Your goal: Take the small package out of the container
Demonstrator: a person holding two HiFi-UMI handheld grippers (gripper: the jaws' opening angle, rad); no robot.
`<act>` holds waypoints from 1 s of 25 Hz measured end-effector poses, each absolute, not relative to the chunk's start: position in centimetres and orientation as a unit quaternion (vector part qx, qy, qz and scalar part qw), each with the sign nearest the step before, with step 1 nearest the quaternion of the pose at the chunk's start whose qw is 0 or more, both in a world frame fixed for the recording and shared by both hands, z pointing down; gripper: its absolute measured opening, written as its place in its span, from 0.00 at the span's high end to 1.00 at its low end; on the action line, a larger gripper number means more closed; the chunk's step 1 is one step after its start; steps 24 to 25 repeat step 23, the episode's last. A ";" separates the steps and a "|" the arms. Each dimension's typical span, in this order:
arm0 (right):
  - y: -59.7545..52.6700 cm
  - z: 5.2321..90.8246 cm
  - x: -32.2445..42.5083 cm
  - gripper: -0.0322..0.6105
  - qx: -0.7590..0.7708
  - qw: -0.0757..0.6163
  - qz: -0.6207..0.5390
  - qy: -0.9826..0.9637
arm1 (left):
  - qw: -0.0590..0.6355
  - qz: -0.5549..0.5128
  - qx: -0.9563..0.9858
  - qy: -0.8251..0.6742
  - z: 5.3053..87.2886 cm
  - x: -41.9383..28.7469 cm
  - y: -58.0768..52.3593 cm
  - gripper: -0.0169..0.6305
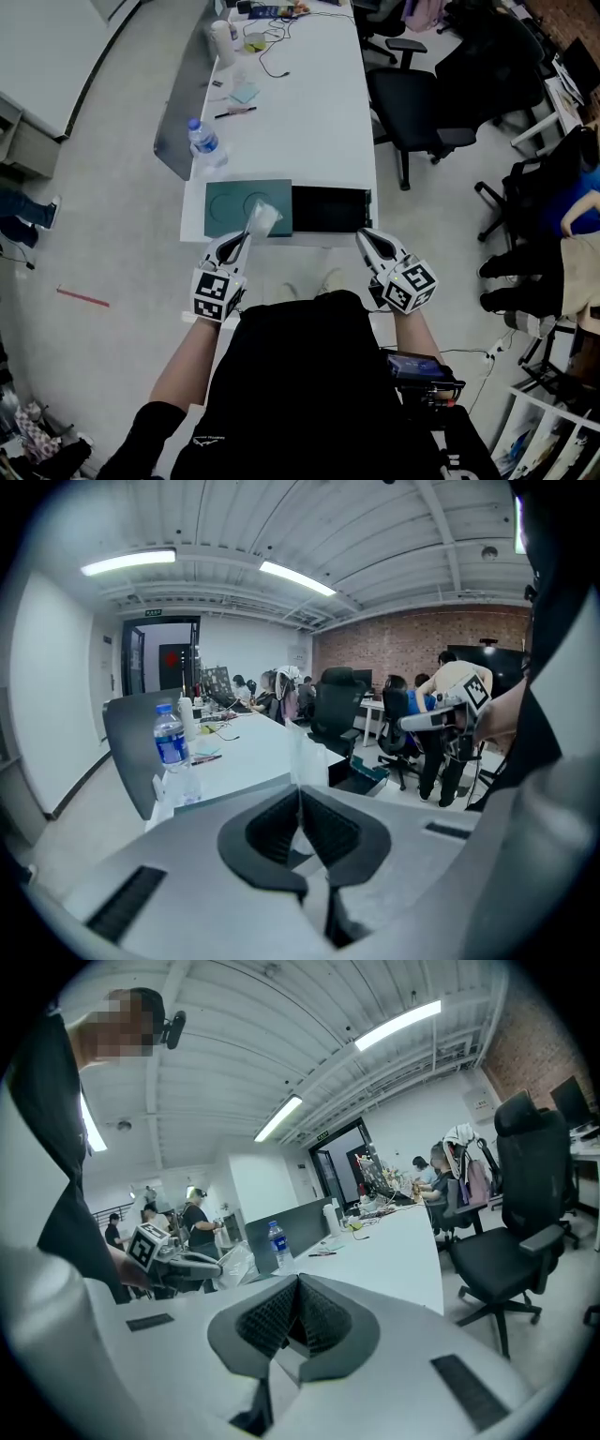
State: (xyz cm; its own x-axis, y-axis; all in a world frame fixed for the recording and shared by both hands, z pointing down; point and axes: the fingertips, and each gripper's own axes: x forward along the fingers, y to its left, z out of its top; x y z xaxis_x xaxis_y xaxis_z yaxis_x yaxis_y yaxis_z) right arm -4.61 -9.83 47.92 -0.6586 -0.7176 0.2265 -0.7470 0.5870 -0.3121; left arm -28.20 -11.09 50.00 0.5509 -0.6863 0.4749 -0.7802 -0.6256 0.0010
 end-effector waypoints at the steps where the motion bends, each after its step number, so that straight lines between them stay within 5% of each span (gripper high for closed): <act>1: -9.7 48.0 -4.8 0.91 0.412 0.038 0.192 -0.890 | 0.109 0.219 0.874 -0.421 50.1 -28.5 -10.9 0.96; 25: -9.0 48.0 -6.4 0.91 0.420 0.040 0.189 -0.887 | 0.121 0.199 0.892 -0.388 50.4 -28.6 -8.7 0.96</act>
